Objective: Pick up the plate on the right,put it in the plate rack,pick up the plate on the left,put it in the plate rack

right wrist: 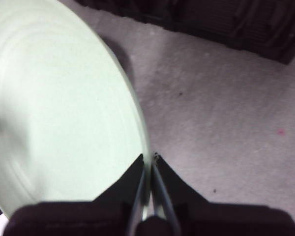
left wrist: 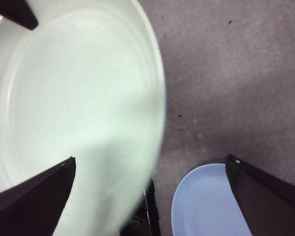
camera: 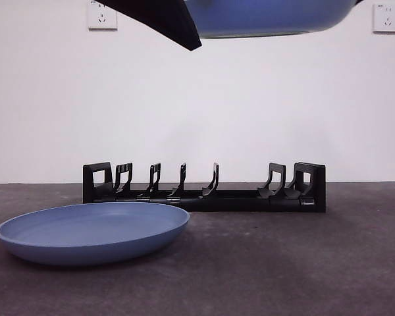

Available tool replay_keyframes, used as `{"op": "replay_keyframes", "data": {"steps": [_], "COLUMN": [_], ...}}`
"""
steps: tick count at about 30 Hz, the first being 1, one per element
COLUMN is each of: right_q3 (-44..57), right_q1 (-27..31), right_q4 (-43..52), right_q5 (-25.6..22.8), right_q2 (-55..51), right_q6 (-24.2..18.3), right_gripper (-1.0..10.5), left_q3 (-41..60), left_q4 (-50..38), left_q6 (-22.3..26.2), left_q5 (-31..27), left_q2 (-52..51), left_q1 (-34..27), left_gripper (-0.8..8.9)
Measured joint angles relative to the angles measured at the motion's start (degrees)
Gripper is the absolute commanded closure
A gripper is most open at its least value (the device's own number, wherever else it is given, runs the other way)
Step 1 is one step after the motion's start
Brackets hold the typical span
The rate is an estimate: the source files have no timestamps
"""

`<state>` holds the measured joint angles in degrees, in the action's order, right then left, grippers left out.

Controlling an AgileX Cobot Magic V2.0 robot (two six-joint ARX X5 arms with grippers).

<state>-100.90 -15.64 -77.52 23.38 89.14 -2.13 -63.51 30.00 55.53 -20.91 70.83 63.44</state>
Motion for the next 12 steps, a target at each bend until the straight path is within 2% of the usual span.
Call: {"op": "replay_keyframes", "data": {"steps": [2, 8, 12], "right_q3": [0.0, 0.0, 0.0], "right_q1": [-1.4, -3.4, -3.4], "right_q4": [0.0, 0.0, 0.0], "right_q5": [0.0, -0.8, -1.6], "right_q2": [0.0, 0.0, 0.0], "right_q6": [0.0, 0.6, 1.3], "right_gripper": [9.6, 9.6, 9.6], "left_q3": [0.0, 0.0, 0.0], "left_q4": [-0.3, -0.6, -0.6], "left_q6": [0.4, 0.7, 0.4], "left_q5": [-0.3, -3.0, -3.0], "left_q2": [0.0, 0.0, 0.0], "left_q1": [0.0, 0.0, 0.1], "left_gripper": [2.69, 6.67, 7.93]}}
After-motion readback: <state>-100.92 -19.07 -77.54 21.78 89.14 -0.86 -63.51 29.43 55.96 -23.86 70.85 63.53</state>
